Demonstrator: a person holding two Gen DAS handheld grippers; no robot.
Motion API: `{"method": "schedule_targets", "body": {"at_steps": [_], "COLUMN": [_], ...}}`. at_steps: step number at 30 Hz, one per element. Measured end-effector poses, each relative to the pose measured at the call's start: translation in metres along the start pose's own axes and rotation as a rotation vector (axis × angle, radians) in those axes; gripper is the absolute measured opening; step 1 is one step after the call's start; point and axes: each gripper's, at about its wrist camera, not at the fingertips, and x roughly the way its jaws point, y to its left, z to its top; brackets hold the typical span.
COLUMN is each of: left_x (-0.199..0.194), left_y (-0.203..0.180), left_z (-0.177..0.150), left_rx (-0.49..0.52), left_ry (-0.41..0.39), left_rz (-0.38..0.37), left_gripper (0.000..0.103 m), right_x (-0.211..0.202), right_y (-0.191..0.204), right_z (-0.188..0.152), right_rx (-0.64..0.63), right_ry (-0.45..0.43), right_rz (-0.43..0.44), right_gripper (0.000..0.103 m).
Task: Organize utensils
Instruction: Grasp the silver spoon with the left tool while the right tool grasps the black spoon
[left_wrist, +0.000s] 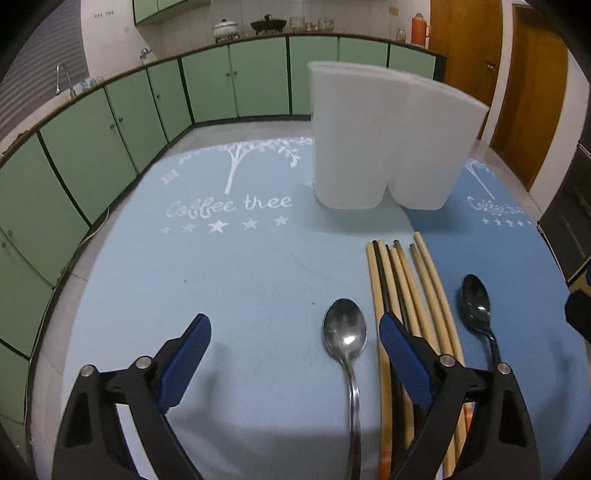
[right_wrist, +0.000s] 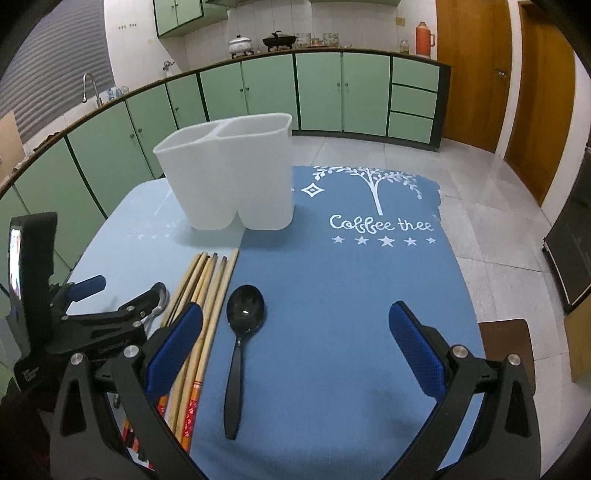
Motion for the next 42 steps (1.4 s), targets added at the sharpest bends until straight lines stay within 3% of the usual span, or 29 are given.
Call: {"method": "schedule_targets", "body": {"at_steps": [10,15,22,28,31,35,36,42], "left_x": [0.021,0.021,0.021,0.018,0.016,0.014,0.014,0.008], "left_y": [0.002,0.002,0.002,-0.003,-0.006,-0.007,-0.008,-0.013], "left_z": [0.003,0.003,0.003,0.001,0.002,0.003,0.003,-0.003], "left_rx": [-0.010,-0.006,-0.009,0.008,0.012,0.009,0.004,0.017], "left_ry": [0.027,0.019,0.012,0.003,-0.005,-0.008,-0.007,-0.019], "left_rz": [-0.023,-0.034,-0.046,-0.064,-0.069,-0.103,-0.115,-0.120], "left_gripper": [0.086,0.083,0.079,0.065,0.050,0.028,0.028,0.027], "right_x": [0.028,0.046,0.073,0.085,0.085,0.084,0.083,0.074], "right_y": [0.010,0.022,0.025,0.027,0.027,0.026,0.026,0.016], "right_z": [0.002,0.004,0.005,0.004,0.005,0.004,0.004,0.002], "right_rx": [-0.022,-0.031,0.006,0.009,0.009,0.001,0.001,0.024], "right_ry": [0.046,0.085,0.147,0.178,0.180,0.183,0.185,0.168], "right_rz": [0.020,0.040,0.054,0.053,0.060,0.063,0.068,0.116], "right_gripper": [0.095,0.083,0.075,0.066,0.059,0.042,0.034,0.032]}}
